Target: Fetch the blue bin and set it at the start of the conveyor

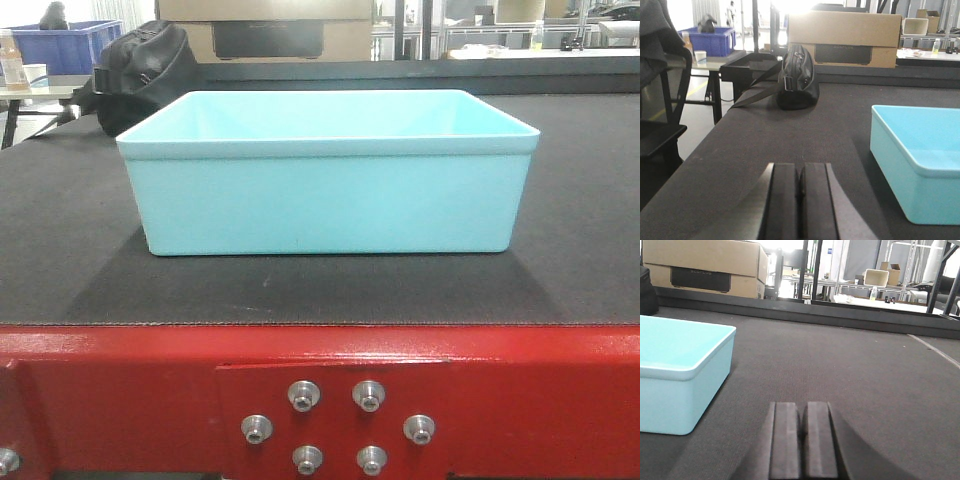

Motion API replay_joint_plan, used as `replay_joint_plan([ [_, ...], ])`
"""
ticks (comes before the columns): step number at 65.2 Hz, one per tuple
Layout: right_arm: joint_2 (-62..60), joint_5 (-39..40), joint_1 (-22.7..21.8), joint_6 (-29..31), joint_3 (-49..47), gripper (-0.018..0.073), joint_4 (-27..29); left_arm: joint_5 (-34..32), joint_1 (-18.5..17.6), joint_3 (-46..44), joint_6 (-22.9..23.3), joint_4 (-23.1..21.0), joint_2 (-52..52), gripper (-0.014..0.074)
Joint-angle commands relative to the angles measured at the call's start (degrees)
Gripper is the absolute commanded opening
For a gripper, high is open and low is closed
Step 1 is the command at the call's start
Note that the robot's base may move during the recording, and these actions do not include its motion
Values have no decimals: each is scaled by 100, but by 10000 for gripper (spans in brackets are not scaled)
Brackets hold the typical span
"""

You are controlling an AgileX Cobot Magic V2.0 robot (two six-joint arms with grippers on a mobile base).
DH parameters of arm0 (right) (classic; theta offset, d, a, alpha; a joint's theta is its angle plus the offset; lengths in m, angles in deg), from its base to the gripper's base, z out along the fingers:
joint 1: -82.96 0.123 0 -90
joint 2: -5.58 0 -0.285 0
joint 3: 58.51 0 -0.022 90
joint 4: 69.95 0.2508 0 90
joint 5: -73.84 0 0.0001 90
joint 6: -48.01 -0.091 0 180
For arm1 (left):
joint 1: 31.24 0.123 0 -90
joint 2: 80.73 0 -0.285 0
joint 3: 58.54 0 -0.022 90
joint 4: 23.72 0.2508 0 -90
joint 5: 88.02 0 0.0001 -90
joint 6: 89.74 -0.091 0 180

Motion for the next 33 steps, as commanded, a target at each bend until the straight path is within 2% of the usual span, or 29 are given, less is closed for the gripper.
replay_joint_plan([
  [1,-17,98,-3,-7,0,-167,23,-189,16,277,-244,-169,-426,-111],
  [11,-17,98,-3,-7,0,-167,23,-357,16,656,488,253,-585,-111],
  [18,-17,98,-3,-7,0,-167,23,-1009,2,831,484,263,-585,-111],
  [33,-17,98,-3,-7,0,-167,23,-683,2,831,484,343,-585,-111],
])
